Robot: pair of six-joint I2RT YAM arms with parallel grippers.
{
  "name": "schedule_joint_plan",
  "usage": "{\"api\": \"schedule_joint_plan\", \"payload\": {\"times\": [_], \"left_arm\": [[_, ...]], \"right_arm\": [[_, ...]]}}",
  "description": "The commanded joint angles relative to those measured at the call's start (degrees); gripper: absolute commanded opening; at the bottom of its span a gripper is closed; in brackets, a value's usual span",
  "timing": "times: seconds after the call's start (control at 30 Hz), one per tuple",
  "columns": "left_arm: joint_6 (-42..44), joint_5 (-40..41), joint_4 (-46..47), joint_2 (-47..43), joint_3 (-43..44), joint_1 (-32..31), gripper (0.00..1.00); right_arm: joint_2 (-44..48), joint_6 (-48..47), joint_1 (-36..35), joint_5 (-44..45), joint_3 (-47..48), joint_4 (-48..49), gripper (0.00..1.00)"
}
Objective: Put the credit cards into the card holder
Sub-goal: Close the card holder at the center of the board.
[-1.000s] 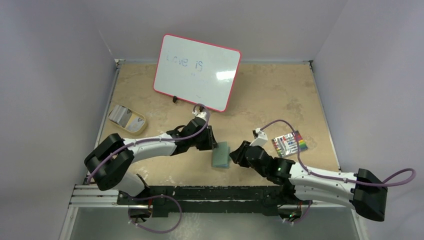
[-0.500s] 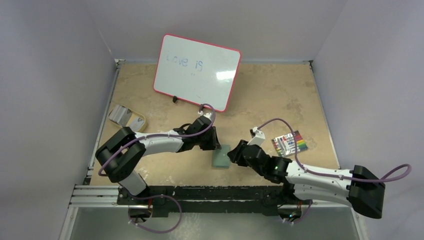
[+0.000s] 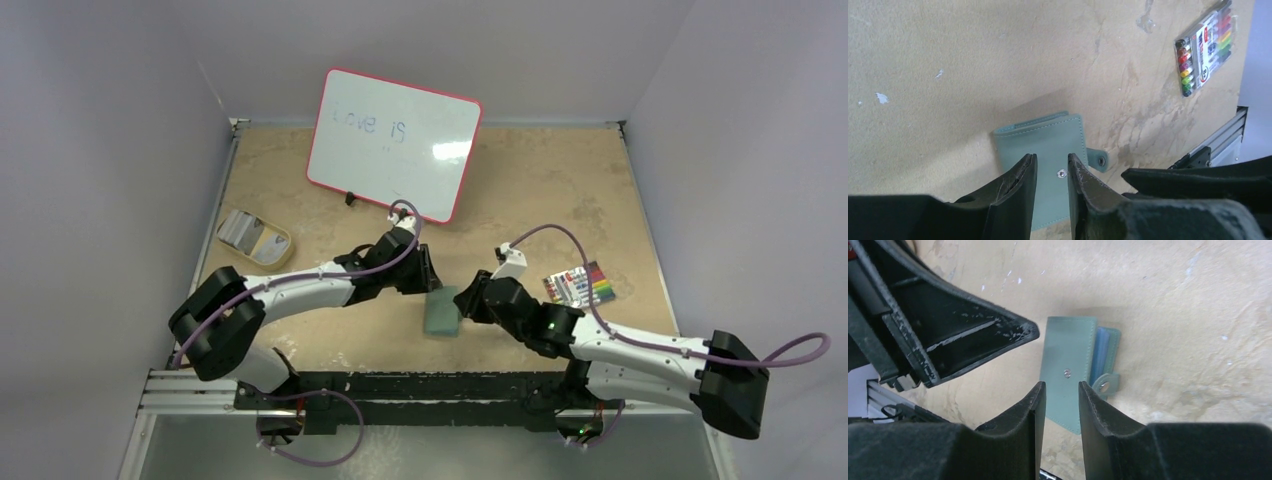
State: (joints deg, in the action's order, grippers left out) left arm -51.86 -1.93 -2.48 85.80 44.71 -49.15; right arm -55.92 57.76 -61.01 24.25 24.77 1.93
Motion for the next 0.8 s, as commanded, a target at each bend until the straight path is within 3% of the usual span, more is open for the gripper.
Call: {"api": "schedule_joint_plan", "payload": {"times": [0.0,0.23,0.5,0.77], "left_arm": [[0.2,-2.6,2.8,-0.5,0.7,0.2,0.26],[-1.5,-8.6,7.7,4.3,0.9,0.2,0.19],[-0.6,-7.7,7.8,9.3,0.1,0.2,0.19],[-0.1,-5.8,6.8,8.9,-0.4,0.2,0.19]], "right_arm": [[4.0,-2.3,3.3,-1.3,2.3,-6.0,0.32],[6.7,-3.5,8.9,-8.1,-0.1,-4.7,0.3],[2.2,0.0,9.1,-12.9,-3.9,5.0,0.28],[-0.4,1.3,9.1,-14.6,-5.7,9.5,0.27]]}}
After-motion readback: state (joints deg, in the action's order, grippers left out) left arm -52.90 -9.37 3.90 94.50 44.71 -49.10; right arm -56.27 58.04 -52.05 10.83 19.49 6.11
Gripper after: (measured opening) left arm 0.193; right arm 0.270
